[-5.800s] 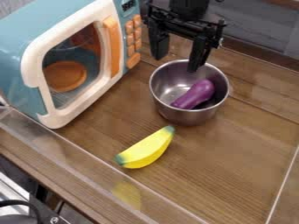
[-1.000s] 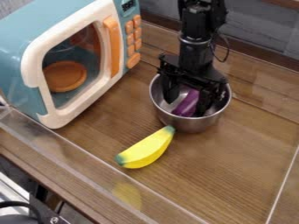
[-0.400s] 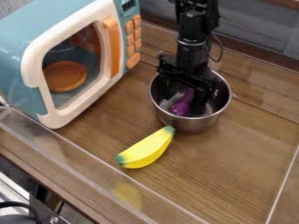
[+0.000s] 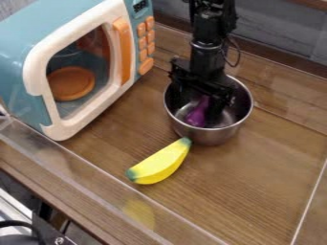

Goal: Remove the eggplant from inside the silver pot and put it on the table

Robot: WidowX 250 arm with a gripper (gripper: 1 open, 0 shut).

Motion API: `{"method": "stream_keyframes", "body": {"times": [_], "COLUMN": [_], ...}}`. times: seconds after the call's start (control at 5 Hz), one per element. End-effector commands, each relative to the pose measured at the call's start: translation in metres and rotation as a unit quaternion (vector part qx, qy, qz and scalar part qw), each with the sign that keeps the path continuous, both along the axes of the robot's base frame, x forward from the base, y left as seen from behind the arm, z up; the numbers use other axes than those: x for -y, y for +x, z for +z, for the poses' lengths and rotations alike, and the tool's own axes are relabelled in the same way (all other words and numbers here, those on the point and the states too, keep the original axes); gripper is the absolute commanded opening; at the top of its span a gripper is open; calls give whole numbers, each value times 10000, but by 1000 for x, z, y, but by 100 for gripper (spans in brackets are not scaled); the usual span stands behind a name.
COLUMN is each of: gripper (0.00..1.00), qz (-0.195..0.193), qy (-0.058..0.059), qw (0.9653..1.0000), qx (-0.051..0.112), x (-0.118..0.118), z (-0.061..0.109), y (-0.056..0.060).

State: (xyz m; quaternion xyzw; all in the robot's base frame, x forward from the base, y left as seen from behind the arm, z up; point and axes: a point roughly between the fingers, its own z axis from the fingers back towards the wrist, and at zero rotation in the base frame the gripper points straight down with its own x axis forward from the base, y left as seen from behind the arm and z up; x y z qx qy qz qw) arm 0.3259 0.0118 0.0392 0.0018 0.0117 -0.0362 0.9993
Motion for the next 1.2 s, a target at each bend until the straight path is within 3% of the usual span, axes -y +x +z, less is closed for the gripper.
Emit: {"method": "stream_keyframes", "body": {"times": [0.0, 0.2, 0.4, 0.6, 0.8, 1.0], "gripper": [100, 0, 0, 100, 0, 0], "qz": [-60, -164, -151, -130, -176, -208], "qy": [64, 94, 92, 92, 122, 139], "qw": [9996, 9994, 9993, 9993, 9991, 9989], "qx": [286, 296, 320, 338, 359, 399], "x": [1, 7, 9, 11, 20, 29], "z": [10, 6, -3, -13, -9, -3], "y": [14, 17, 21, 26, 33, 40]}}
